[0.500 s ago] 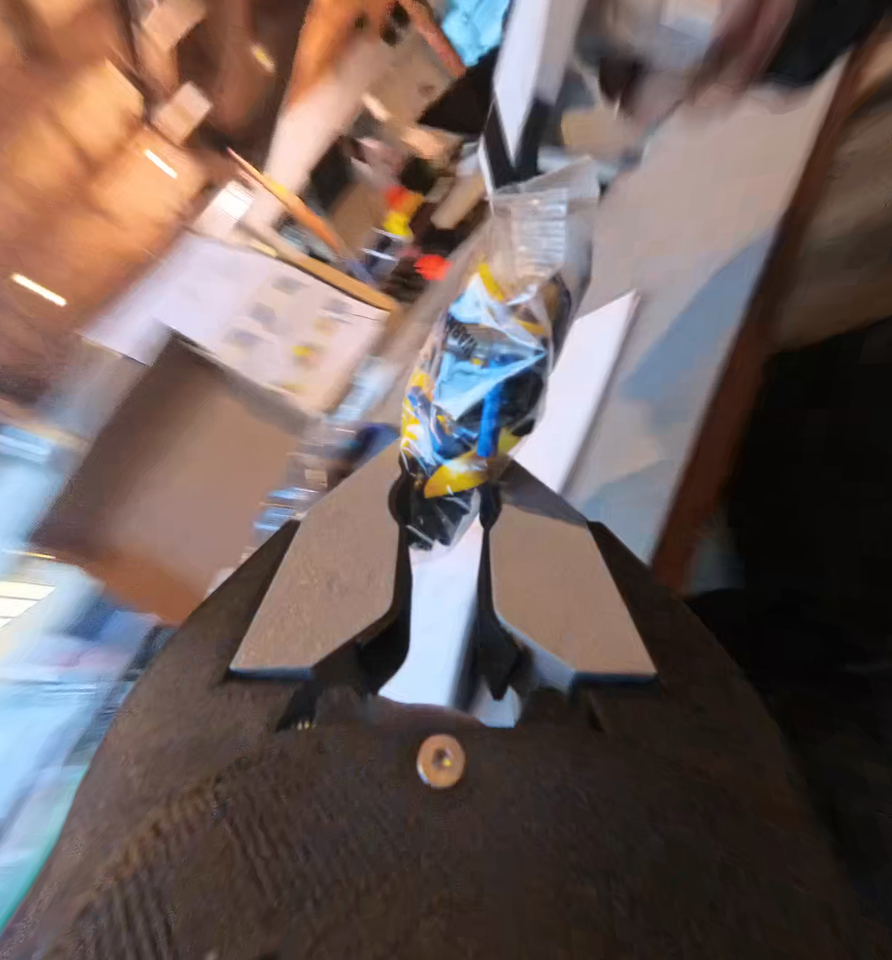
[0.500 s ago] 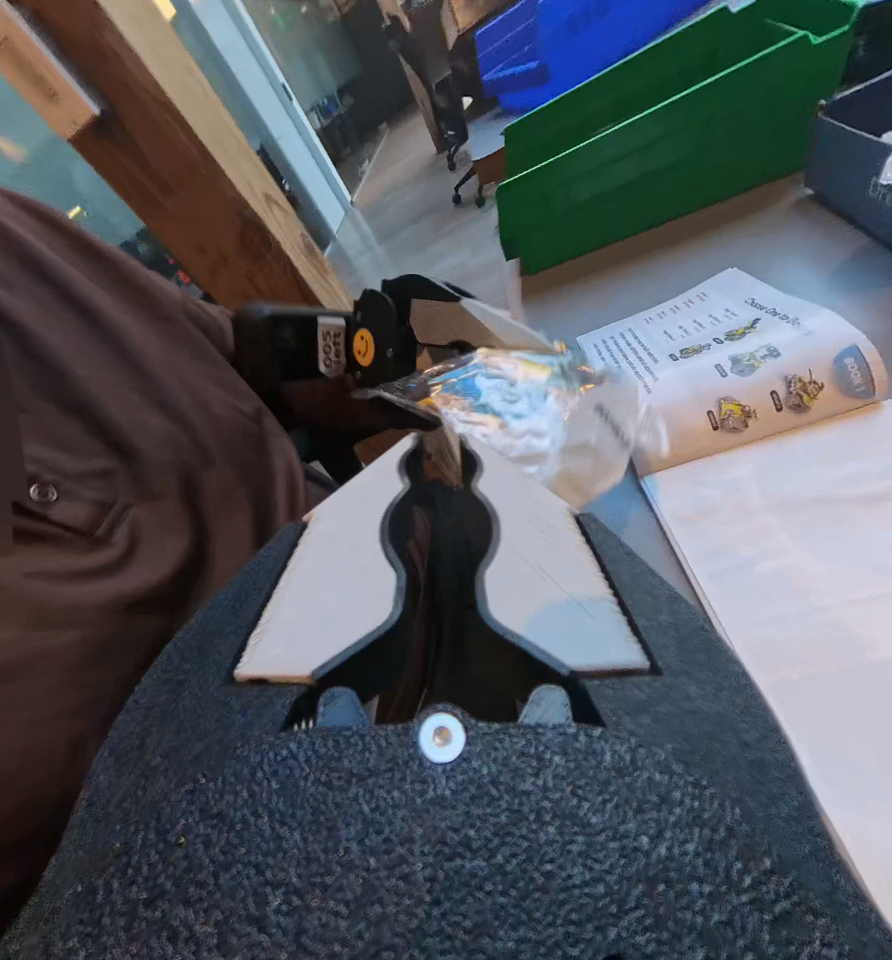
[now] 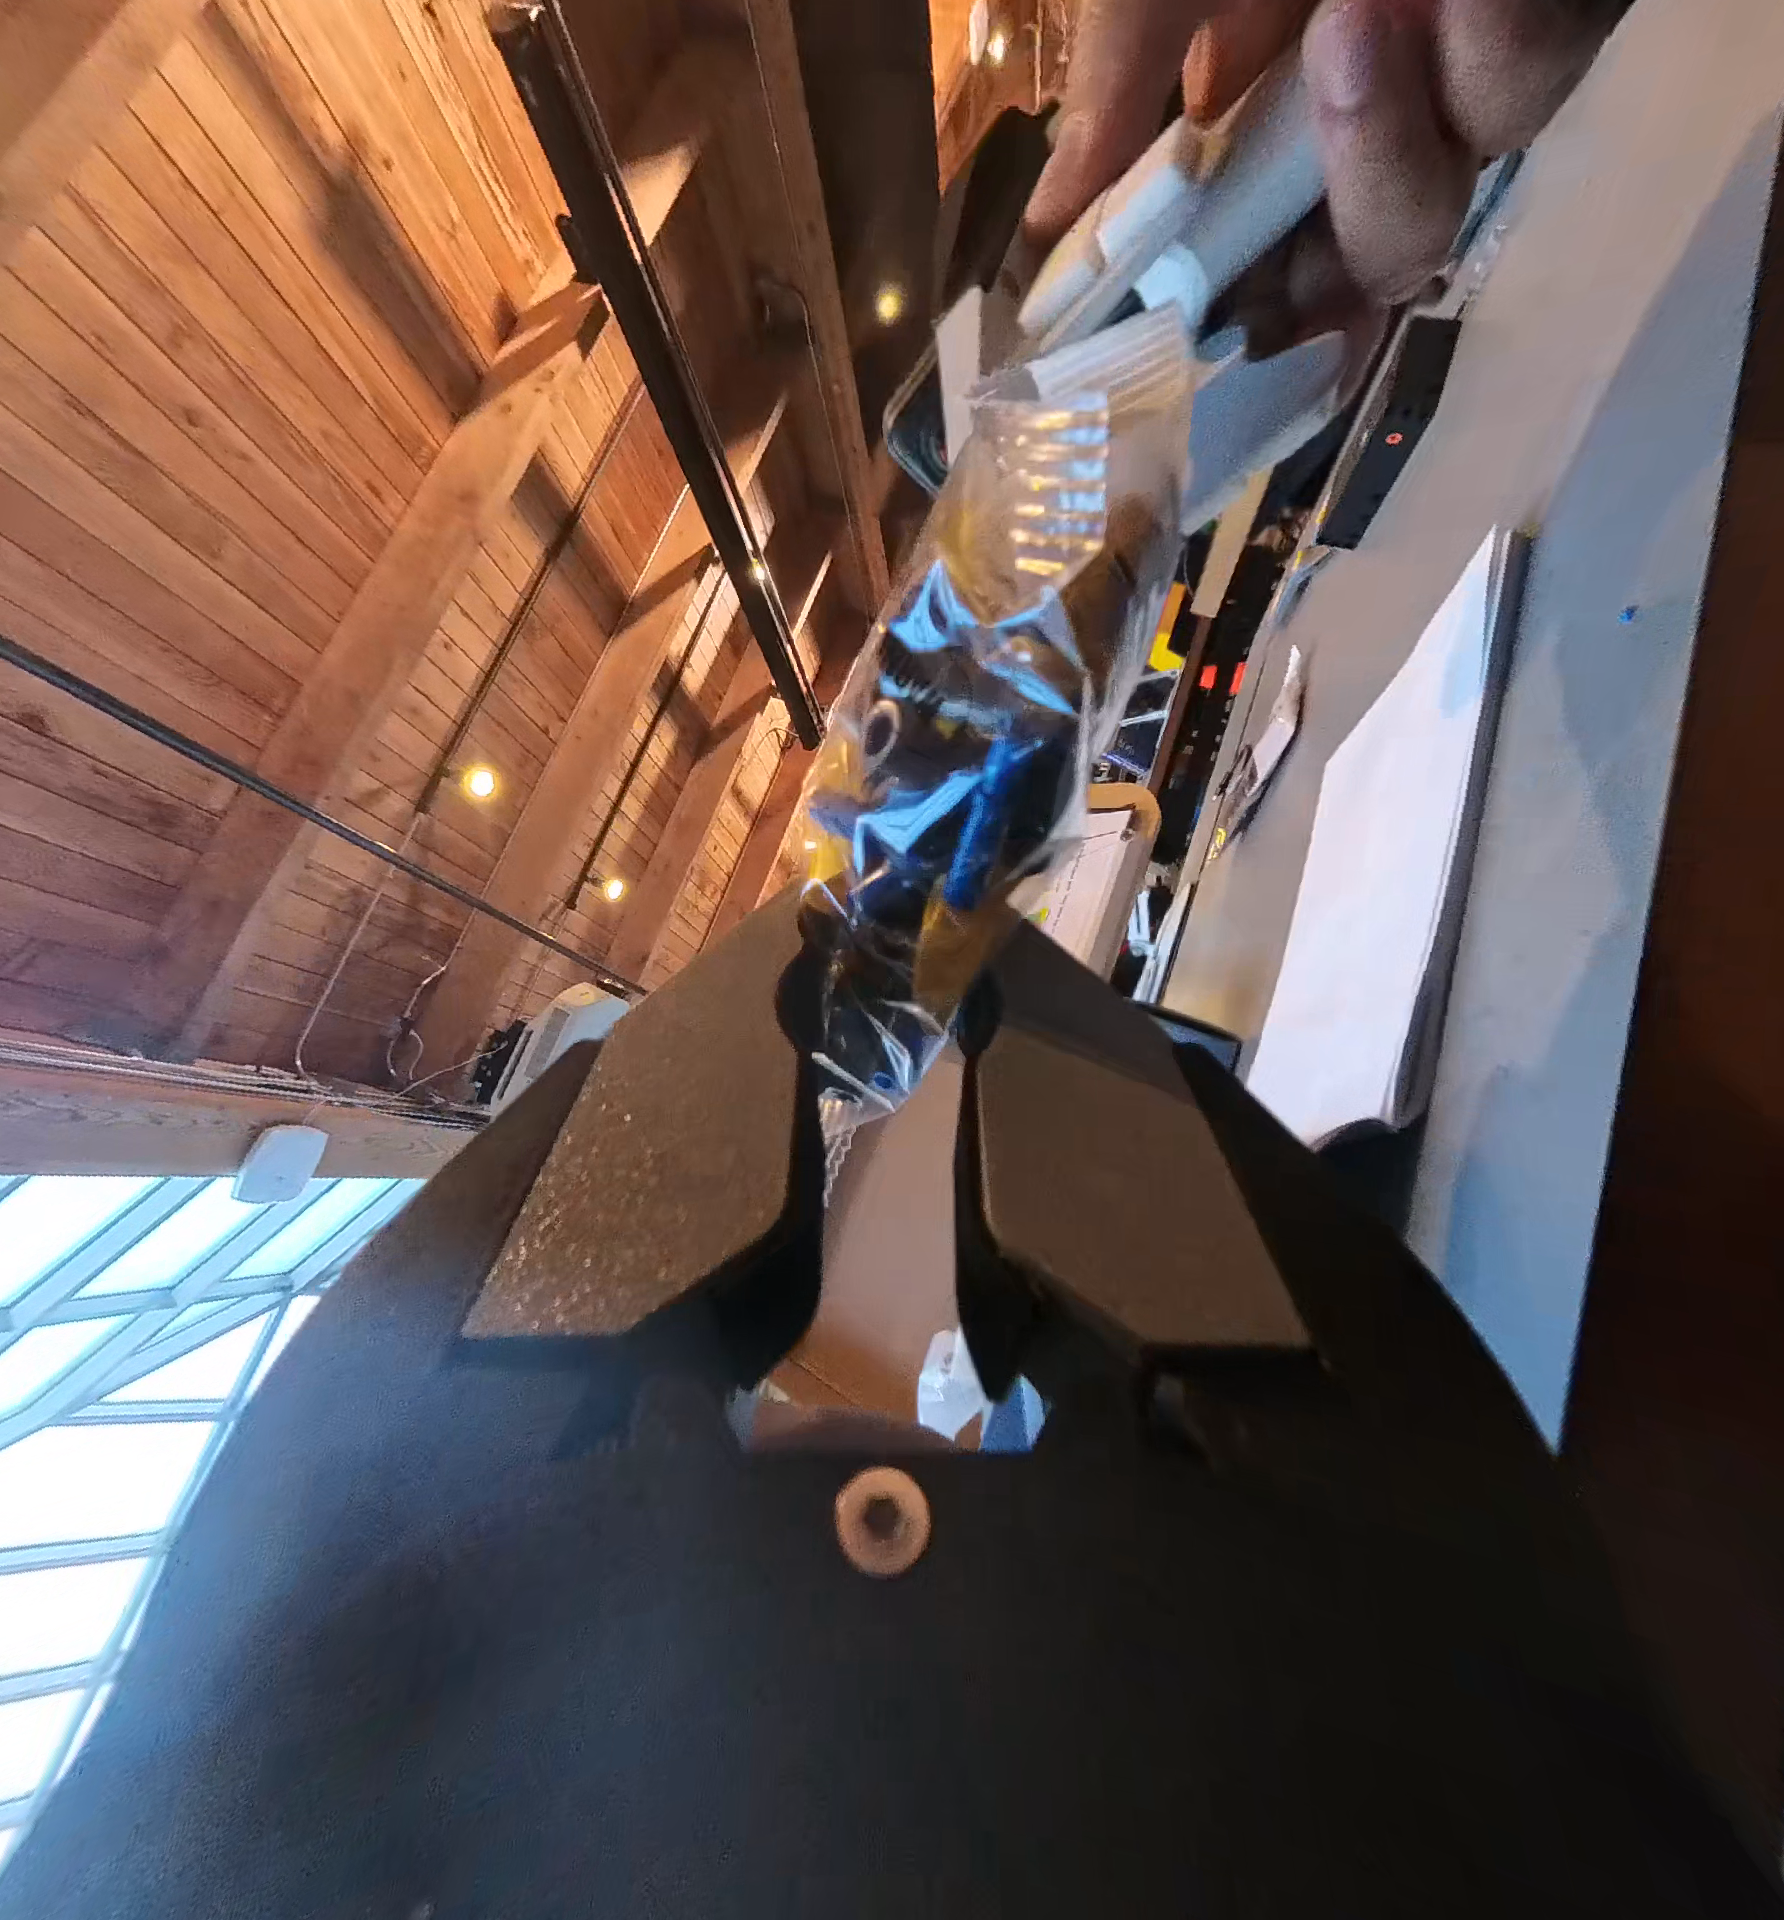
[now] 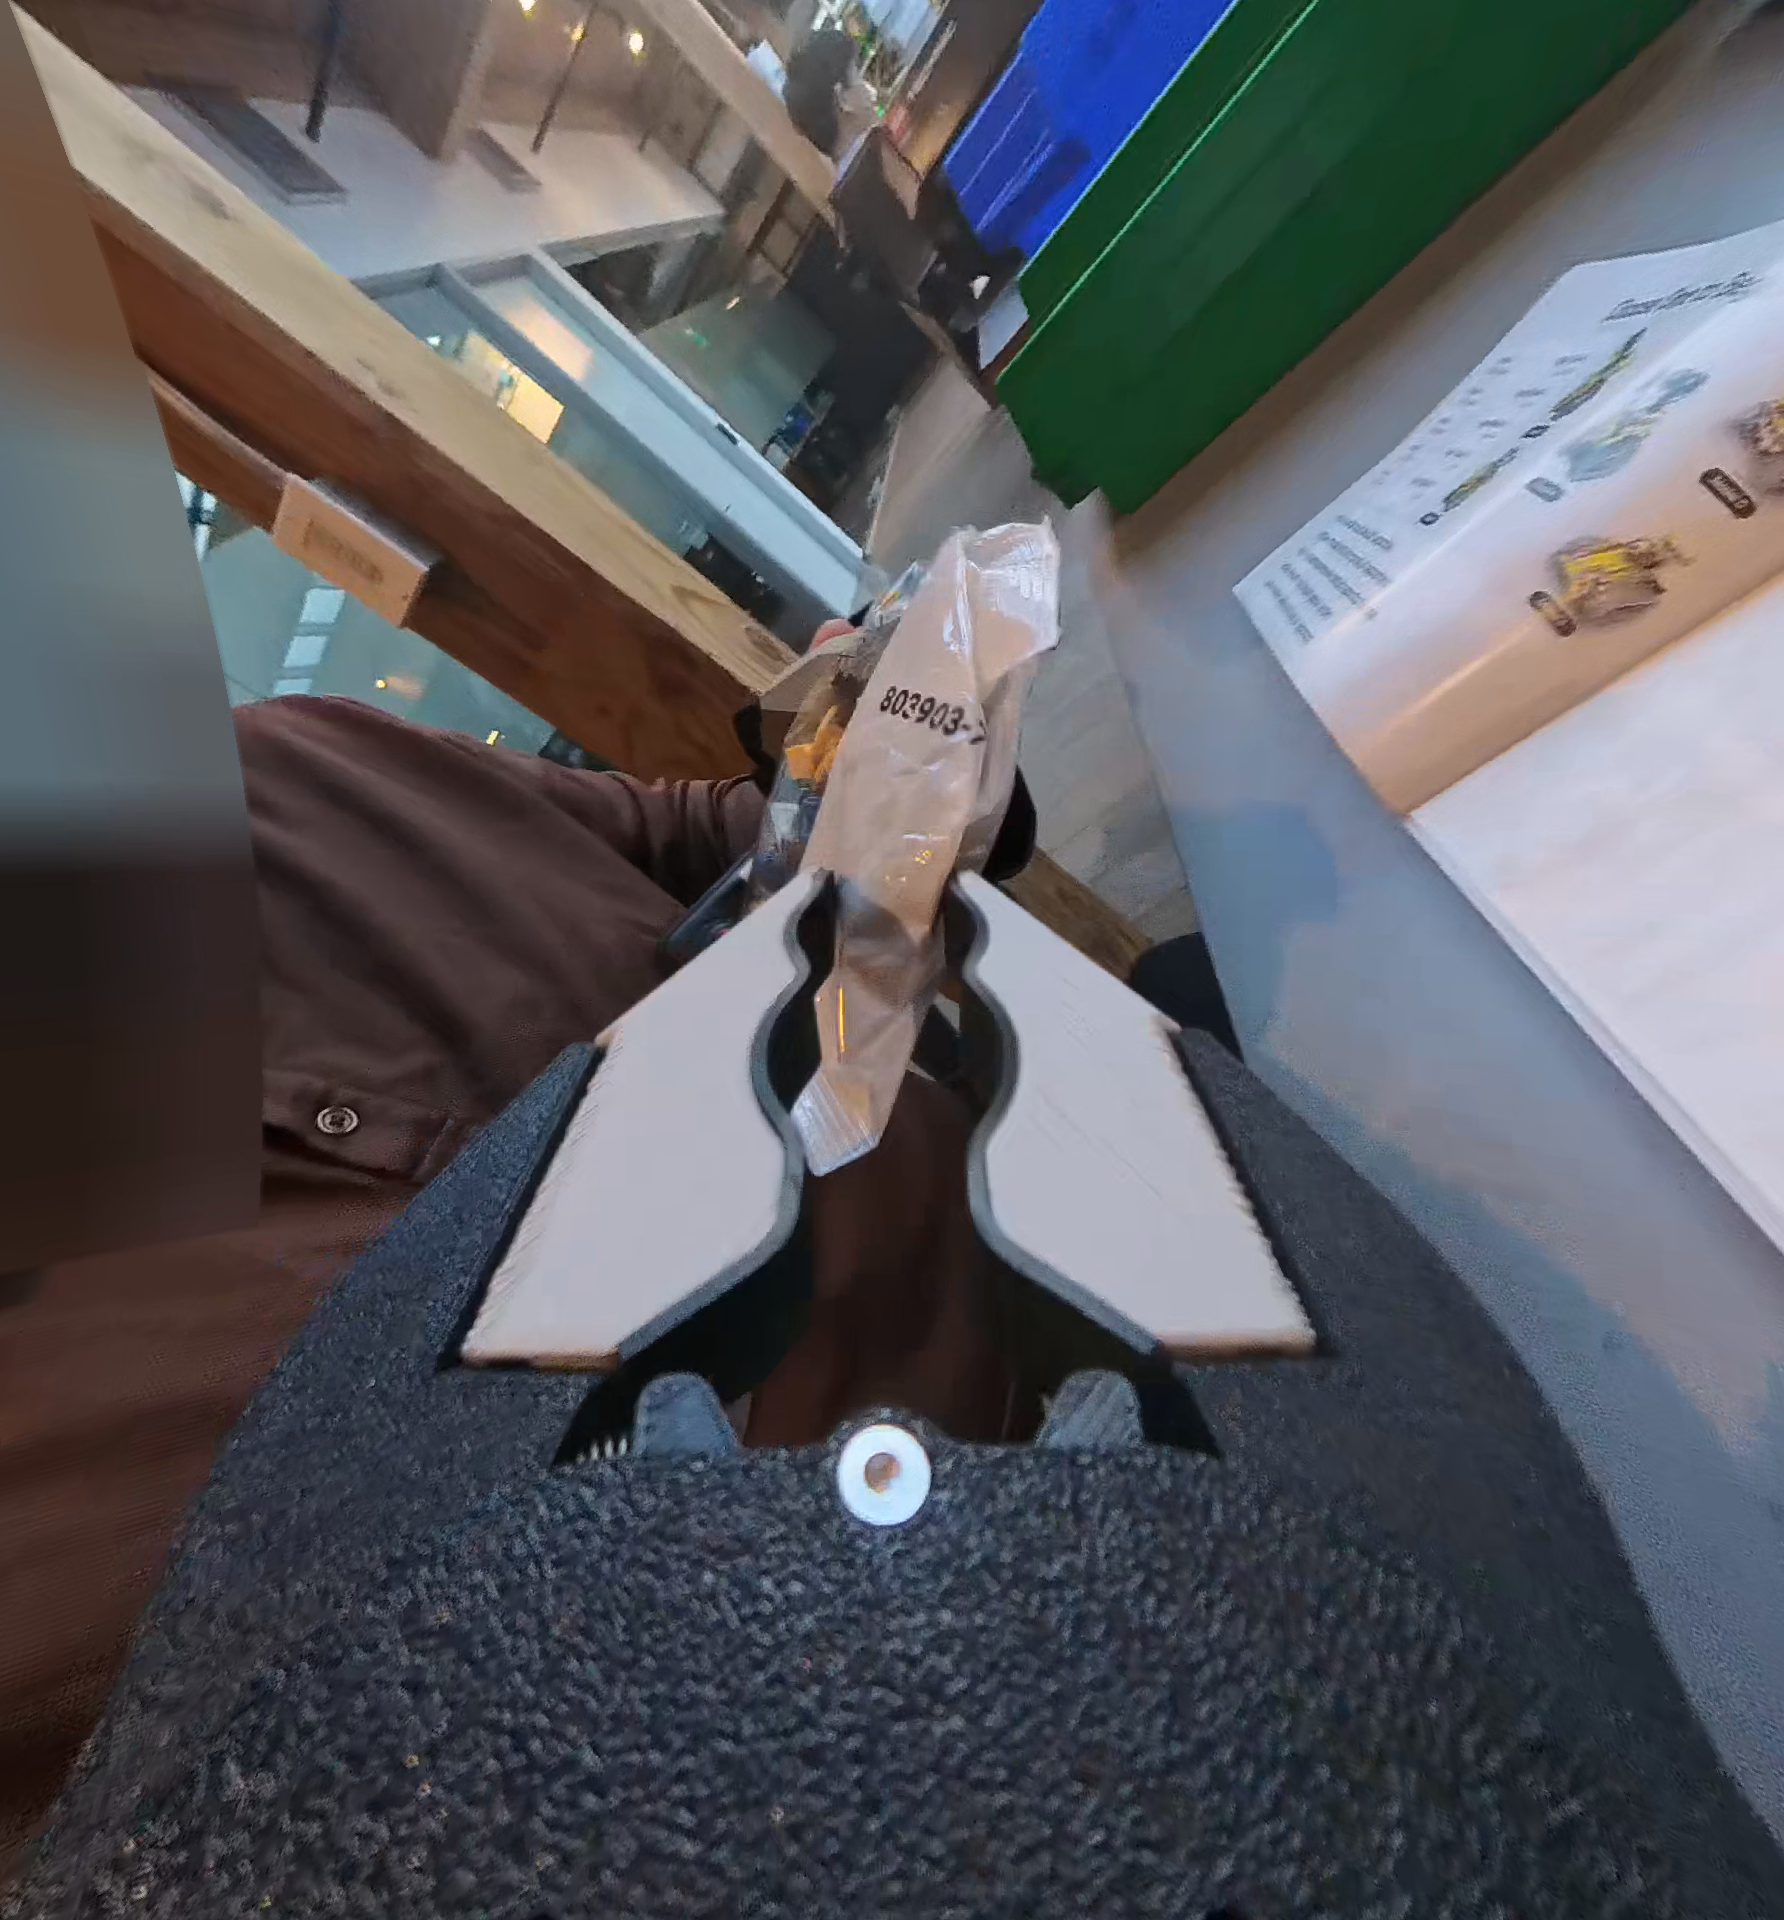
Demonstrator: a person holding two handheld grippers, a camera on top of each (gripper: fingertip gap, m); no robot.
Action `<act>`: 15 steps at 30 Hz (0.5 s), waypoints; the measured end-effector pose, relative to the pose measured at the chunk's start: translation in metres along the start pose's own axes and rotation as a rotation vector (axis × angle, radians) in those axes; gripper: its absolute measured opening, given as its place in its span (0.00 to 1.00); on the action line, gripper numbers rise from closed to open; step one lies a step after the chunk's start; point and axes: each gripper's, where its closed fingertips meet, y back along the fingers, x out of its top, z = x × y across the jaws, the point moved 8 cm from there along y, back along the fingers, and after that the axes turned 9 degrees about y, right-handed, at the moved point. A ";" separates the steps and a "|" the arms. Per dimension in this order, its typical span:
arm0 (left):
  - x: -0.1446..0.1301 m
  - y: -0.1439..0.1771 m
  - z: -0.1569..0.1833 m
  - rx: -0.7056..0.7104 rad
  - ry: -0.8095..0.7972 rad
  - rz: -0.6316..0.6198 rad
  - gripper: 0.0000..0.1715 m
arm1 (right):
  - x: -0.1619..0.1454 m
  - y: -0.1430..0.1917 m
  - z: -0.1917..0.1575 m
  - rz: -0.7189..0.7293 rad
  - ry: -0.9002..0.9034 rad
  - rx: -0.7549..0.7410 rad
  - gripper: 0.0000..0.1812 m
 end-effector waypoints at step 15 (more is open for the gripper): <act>-0.016 0.006 0.008 -0.147 0.649 -0.341 0.19 | 0.017 0.025 -0.010 -0.023 0.435 -0.441 0.00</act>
